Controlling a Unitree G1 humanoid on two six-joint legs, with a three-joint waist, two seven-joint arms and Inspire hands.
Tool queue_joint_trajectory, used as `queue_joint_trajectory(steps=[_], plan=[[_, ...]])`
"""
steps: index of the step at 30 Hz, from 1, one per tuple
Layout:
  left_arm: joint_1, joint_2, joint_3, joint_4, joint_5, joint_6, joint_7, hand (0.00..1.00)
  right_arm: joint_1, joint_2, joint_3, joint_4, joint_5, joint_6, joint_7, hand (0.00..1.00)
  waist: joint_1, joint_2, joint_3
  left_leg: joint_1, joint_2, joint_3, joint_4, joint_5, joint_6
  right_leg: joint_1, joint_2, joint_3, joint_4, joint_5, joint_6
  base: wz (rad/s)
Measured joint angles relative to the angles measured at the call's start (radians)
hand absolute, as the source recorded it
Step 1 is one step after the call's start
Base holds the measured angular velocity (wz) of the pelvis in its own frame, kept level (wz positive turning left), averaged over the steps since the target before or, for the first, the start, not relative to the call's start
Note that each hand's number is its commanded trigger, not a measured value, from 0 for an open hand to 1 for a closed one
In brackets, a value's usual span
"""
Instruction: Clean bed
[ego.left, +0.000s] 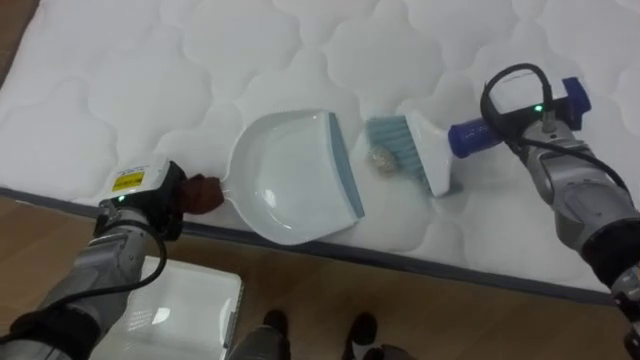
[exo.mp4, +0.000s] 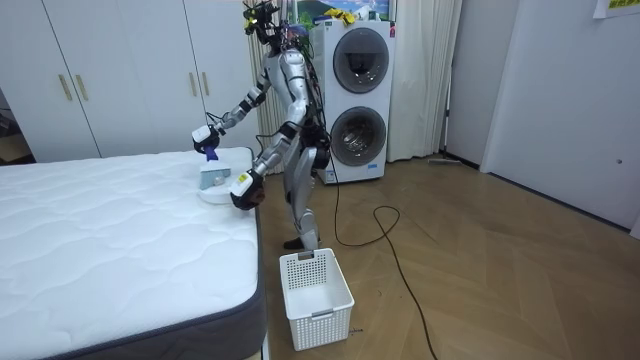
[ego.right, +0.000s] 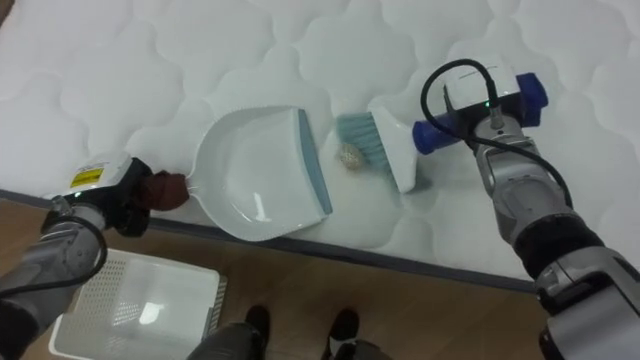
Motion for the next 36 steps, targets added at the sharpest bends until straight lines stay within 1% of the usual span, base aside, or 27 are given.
queue_joint_trajectory(steps=[4,5,11,14,19,22,24,26,30,36], plan=[[-0.002,0.000,0.000,0.001,-0.001,-0.003,0.000,1.00,0.023,0.020,0.001,-0.038,-0.002,-0.009,0.004,1.00,-0.003,0.001,-0.0003,0.010,0.002,0.000,0.001,0.000,0.000,0.010,0.000,-0.014,0.000,0.000,0.000,0.00],[-0.002,0.000,0.000,0.001,0.000,-0.005,0.000,1.00,0.024,0.033,0.002,-0.042,-0.004,-0.011,0.005,1.00,-0.003,0.001,-0.0004,0.012,0.002,0.002,0.000,0.000,0.000,0.011,-0.001,-0.014,0.001,0.000,0.000,0.00],[0.002,-0.006,-0.001,0.001,0.000,-0.006,0.000,1.00,0.036,0.080,0.040,-0.066,-0.002,-0.013,0.014,1.00,-0.001,0.001,-0.0004,0.011,0.002,-0.002,-0.003,0.000,-0.001,0.014,-0.002,-0.020,0.006,0.003,-0.005,0.02],[0.003,-0.009,-0.001,0.001,0.000,-0.005,-0.001,1.00,0.043,0.093,0.048,-0.066,-0.002,-0.013,0.026,1.00,0.000,0.001,-0.0003,0.009,0.003,-0.002,0.000,0.000,-0.001,0.013,-0.002,-0.019,0.009,0.004,-0.007,0.01],[0.003,-0.014,-0.001,0.001,0.000,-0.004,-0.001,1.00,0.043,0.103,0.067,-0.067,0.007,-0.013,0.046,1.00,0.009,0.004,-0.0006,0.007,0.004,-0.001,0.000,0.000,-0.001,0.011,-0.001,-0.021,0.008,0.005,-0.008,0.00],[0.003,-0.033,-0.003,0.012,-0.002,-0.006,0.002,1.00,0.043,0.107,0.077,-0.067,0.035,-0.014,0.071,1.00,0.023,0.016,-0.0043,0.008,0.004,0.000,-0.002,0.000,-0.001,0.010,-0.001,-0.020,0.005,0.005,-0.008,0.00],[0.004,-0.047,-0.003,0.029,-0.002,-0.007,0.004,1.00,0.043,0.118,0.078,-0.067,0.056,-0.015,0.093,1.00,0.029,0.022,-0.0060,0.007,0.003,0.000,-0.003,0.000,-0.001,0.009,-0.002,-0.021,0.004,0.005,-0.008,0.00],[0.004,-0.049,-0.003,0.031,-0.002,-0.007,0.007,1.00,0.043,0.125,0.078,-0.068,0.064,-0.015,0.113,1.00,0.029,0.022,-0.0059,0.005,0.002,0.000,-0.007,0.000,-0.001,0.007,-0.003,-0.020,0.003,0.004,-0.007,0.00],[0.004,-0.050,-0.003,0.033,-0.001,-0.007,0.010,1.00,0.043,0.127,0.078,-0.069,0.090,-0.015,0.141,1.00,0.030,0.022,-0.0059,0.003,0.000,0.000,-0.010,0.000,-0.001,0.005,-0.004,-0.020,0.001,0.003,-0.004,0.00],[0.004,-0.050,-0.003,0.035,-0.002,-0.006,0.015,1.00,0.043,0.128,0.078,-0.069,0.115,-0.015,0.158,1.00,0.030,0.023,-0.0058,0.003,0.000,0.000,-0.014,0.000,-0.001,0.004,-0.004,-0.021,0.001,0.002,-0.004,0.00]])
